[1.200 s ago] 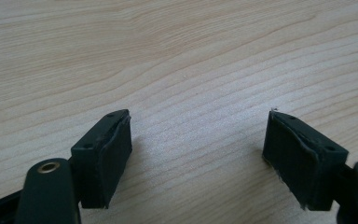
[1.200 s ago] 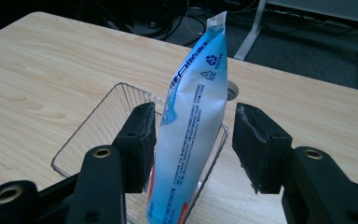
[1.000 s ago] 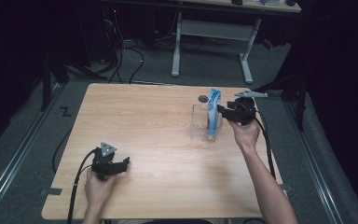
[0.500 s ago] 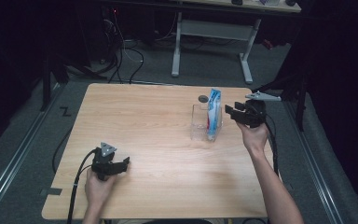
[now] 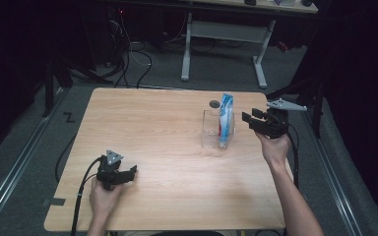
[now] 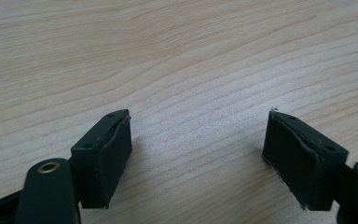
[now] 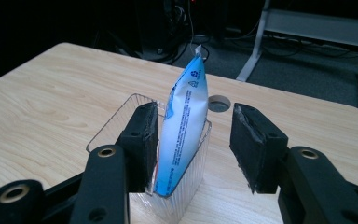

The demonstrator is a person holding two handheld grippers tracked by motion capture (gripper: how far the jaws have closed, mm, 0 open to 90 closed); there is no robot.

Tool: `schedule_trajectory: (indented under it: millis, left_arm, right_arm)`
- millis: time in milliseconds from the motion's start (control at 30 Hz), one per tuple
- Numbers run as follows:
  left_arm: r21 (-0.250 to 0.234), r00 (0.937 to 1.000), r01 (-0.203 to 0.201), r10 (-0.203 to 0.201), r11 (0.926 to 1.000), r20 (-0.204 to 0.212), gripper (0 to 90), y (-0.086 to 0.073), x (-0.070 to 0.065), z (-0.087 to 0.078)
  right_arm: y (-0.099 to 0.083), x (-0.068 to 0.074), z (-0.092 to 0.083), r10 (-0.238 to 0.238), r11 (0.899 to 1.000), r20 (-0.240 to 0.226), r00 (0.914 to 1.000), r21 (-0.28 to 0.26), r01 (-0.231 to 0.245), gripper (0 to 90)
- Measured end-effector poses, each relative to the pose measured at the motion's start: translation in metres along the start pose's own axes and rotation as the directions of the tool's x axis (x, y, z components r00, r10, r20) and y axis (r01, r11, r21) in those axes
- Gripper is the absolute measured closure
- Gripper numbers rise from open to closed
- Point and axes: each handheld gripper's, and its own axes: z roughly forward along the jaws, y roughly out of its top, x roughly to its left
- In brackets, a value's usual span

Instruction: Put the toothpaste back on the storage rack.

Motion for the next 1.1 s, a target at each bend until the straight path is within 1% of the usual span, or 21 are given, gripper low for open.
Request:
schedule_trajectory:
  millis: [100, 200, 433, 833, 1100]
  left_arm:
    - [0.000, 1.0000, 0.000, 0.000, 1.0000, 0.000, 23.9, 0.000, 0.000, 0.000]
    - [0.000, 1.0000, 0.000, 0.000, 1.0000, 0.000, 23.9, 0.000, 0.000, 0.000]
    - [0.000, 1.0000, 0.000, 0.000, 1.0000, 0.000, 23.9, 0.000, 0.000, 0.000]
    - [0.000, 1.0000, 0.000, 0.000, 1.0000, 0.000, 23.9, 0.000, 0.000, 0.000]
    - [0.000, 1.0000, 0.000, 0.000, 1.0000, 0.000, 23.9, 0.000, 0.000, 0.000]
  right_arm:
    - [-0.003, -0.003, -0.004, 0.021, 1.000, -0.001, 0.9998, -0.002, -0.021, 52.2]
    - [-0.005, -0.006, -0.007, 0.027, 1.000, -0.002, 0.9996, -0.010, -0.027, 52.3]
    - [-0.009, -0.007, -0.015, 0.032, 0.999, -0.009, 0.9994, -0.022, -0.032, 52.4]
    - [-0.022, -0.012, -0.030, 0.055, 0.998, -0.012, 0.9984, -0.038, -0.055, 52.4]
    - [-0.031, -0.014, -0.039, 0.062, 0.997, -0.011, 0.9980, -0.044, -0.062, 52.5]
